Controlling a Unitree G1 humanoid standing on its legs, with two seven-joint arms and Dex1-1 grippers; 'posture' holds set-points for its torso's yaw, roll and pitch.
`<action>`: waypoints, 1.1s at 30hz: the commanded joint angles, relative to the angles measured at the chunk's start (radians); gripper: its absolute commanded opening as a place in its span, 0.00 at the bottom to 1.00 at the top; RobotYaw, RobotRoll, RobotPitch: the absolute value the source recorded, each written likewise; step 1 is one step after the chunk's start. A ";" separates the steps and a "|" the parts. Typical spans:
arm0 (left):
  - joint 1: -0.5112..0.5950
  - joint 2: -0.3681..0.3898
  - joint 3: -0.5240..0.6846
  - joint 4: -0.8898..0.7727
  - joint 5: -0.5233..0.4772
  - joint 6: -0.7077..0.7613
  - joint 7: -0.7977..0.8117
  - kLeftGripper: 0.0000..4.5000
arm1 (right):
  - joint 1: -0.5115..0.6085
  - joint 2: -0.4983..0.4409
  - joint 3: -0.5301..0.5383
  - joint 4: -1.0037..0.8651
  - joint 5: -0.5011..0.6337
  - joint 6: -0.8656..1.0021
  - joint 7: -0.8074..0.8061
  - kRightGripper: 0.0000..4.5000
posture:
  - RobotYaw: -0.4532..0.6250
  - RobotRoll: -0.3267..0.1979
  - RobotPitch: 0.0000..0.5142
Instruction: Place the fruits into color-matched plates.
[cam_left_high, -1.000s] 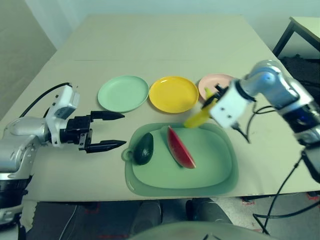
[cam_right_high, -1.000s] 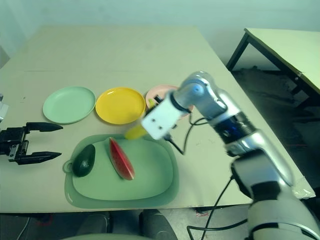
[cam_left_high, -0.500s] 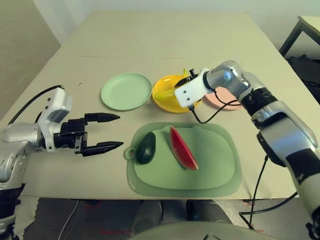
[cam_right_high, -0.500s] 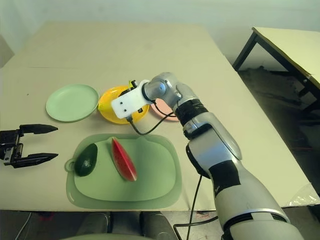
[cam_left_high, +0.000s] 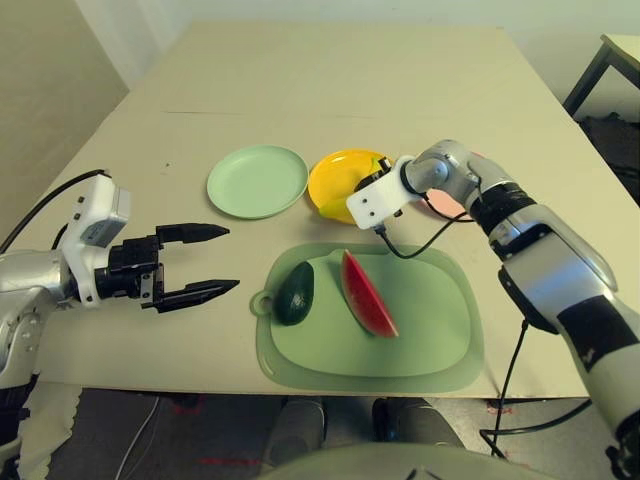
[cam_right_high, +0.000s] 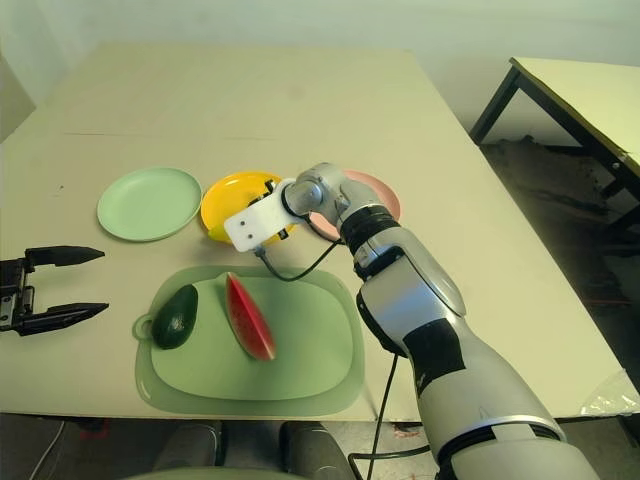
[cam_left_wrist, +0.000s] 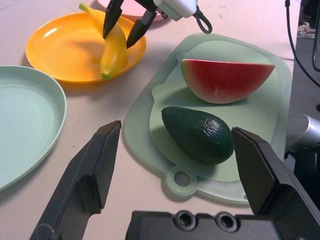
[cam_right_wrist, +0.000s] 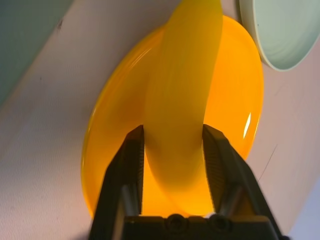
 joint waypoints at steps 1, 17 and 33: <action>-0.008 0.008 -0.001 0.004 -0.003 -0.001 -0.001 1.00 | -0.051 -0.020 -0.007 0.010 -0.004 -0.014 -0.007 0.73 | 0.55 0.62 0.17; -0.087 0.013 -0.054 0.084 0.020 -0.033 -0.042 1.00 | -0.011 -0.325 0.036 -0.468 0.312 -0.472 0.377 0.99 | 0.49 0.62 0.14; -0.071 0.052 -0.074 0.047 -0.025 0.030 -0.119 1.00 | 0.053 -0.316 0.150 -0.918 0.499 -0.340 0.552 0.99 | 0.51 0.62 0.16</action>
